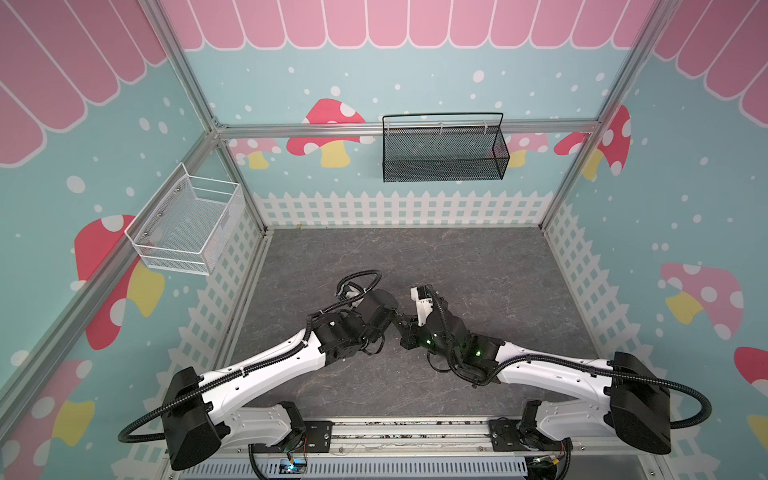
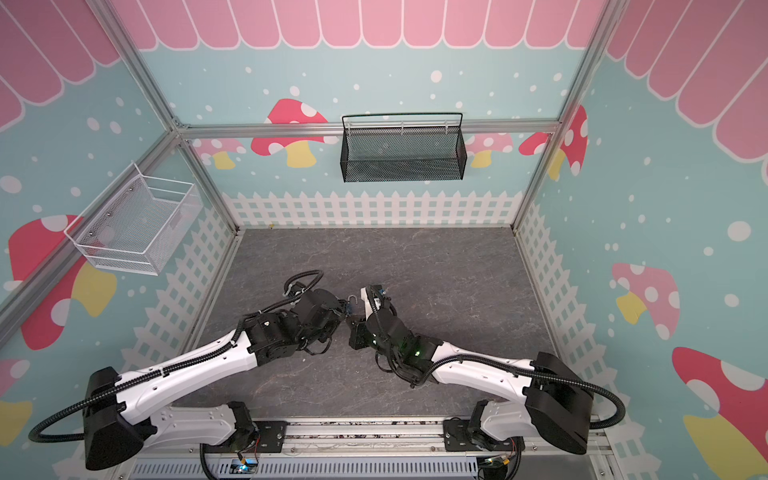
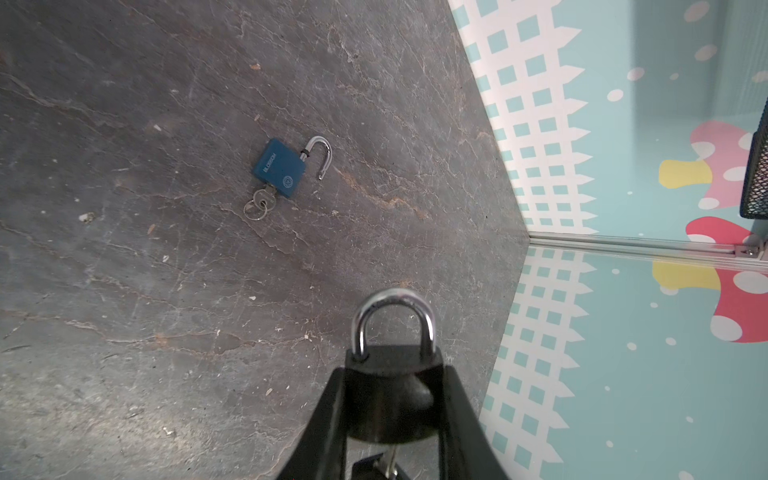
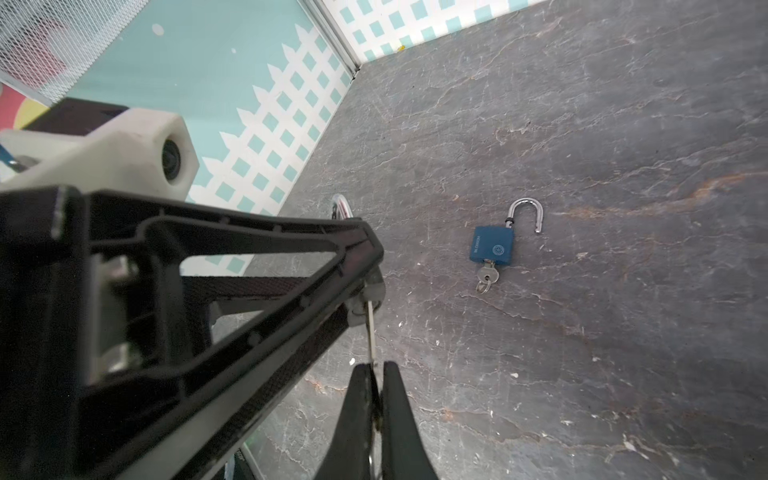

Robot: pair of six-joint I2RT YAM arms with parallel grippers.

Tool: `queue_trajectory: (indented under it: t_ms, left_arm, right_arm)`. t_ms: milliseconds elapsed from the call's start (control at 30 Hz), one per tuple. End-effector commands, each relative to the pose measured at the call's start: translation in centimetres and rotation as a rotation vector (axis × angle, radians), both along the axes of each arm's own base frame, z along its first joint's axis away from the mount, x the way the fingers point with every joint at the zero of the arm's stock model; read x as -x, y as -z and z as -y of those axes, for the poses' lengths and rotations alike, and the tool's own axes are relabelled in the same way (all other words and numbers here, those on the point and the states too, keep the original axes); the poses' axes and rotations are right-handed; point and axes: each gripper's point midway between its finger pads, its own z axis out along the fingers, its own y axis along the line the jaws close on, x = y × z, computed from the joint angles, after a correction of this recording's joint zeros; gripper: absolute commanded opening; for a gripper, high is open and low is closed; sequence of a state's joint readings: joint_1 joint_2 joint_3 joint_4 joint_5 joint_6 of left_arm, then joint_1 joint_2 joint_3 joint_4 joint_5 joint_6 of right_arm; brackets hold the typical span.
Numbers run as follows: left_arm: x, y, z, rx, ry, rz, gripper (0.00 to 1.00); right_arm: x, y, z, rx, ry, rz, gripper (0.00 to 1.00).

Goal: Unlock with the key

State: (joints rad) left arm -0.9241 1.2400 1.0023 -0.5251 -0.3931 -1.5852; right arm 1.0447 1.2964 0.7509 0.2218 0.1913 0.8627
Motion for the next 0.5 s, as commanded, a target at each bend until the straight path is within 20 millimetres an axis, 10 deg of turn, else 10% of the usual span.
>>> queue_trajectory:
  t_ms: [0,467]
  left_arm:
    - [2.5,1.6,1.7,-0.009,0.112,-0.089,0.0]
    - [2.9,0.3,1.9,0.028,0.103,-0.067,0.0]
  right_arm:
    - [-2.2,-5.9,0.4,-0.104,0.085,0.155,0.0]
    - [-1.2,-5.6,-1.7,-0.245,0.019,0.041,0.0]
